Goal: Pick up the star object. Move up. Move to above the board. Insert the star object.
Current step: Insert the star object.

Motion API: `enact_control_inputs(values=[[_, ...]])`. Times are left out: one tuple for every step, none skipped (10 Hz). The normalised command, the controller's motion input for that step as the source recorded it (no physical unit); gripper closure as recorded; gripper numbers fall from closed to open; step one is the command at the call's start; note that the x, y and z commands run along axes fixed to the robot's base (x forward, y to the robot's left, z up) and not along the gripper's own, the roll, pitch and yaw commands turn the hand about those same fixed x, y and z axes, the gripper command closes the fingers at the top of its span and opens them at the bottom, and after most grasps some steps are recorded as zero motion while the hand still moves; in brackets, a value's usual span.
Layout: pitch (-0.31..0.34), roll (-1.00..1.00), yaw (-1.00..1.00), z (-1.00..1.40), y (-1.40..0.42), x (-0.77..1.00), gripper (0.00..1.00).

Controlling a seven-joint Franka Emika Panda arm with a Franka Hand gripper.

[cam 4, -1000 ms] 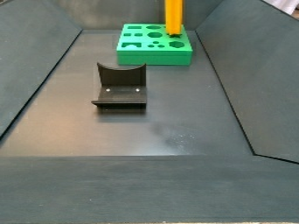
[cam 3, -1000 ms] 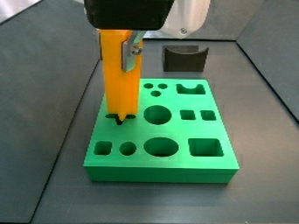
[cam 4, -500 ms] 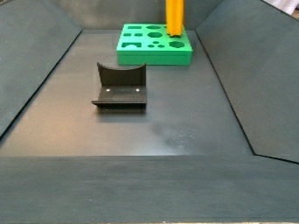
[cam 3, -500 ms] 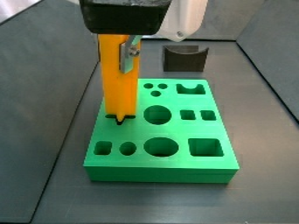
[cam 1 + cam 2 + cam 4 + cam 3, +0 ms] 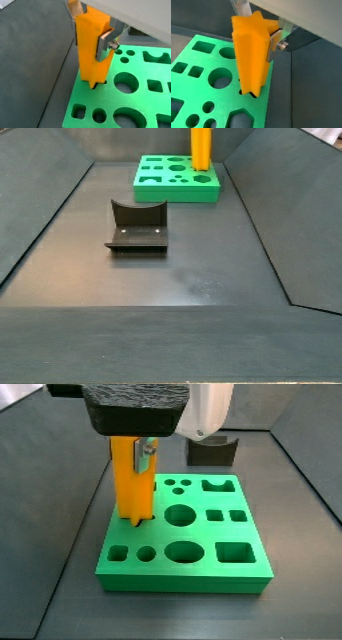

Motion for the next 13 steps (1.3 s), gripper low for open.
enact_control_inputs(values=[[-0.007,0.02,-0.05,-0.23,-0.06,0.0,1.0],[-0.003,0.03,-0.06,-0.32,-0.04,0.0,1.0],[0.0,0.05,-0.05,-0.42,0.0,0.0,1.0],[0.0,0.06,0.0,-0.49,0.0,0.0,1.0],[0.0,0.08,0.0,-0.52,0.0,0.05,1.0],[0.006,0.09,0.0,-0.48,0.0,0.05,1.0],[0.0,0.0,0.0,-0.13,-0.15,0.1,1.0],[0.0,0.0,0.0,-0.13,-0.06,0.08,1.0],[0.006,0.02,0.0,-0.13,-0.01,0.09,1.0],[0.01,0.02,0.0,0.0,0.0,0.0,1.0],[0.0,0.0,0.0,-0.02,0.0,0.0,1.0],[0.046,0.04,-0.13,-0.08,0.0,0.23,1.0],[0.08,0.06,-0.28,-0.15,0.0,0.36,1.0]])
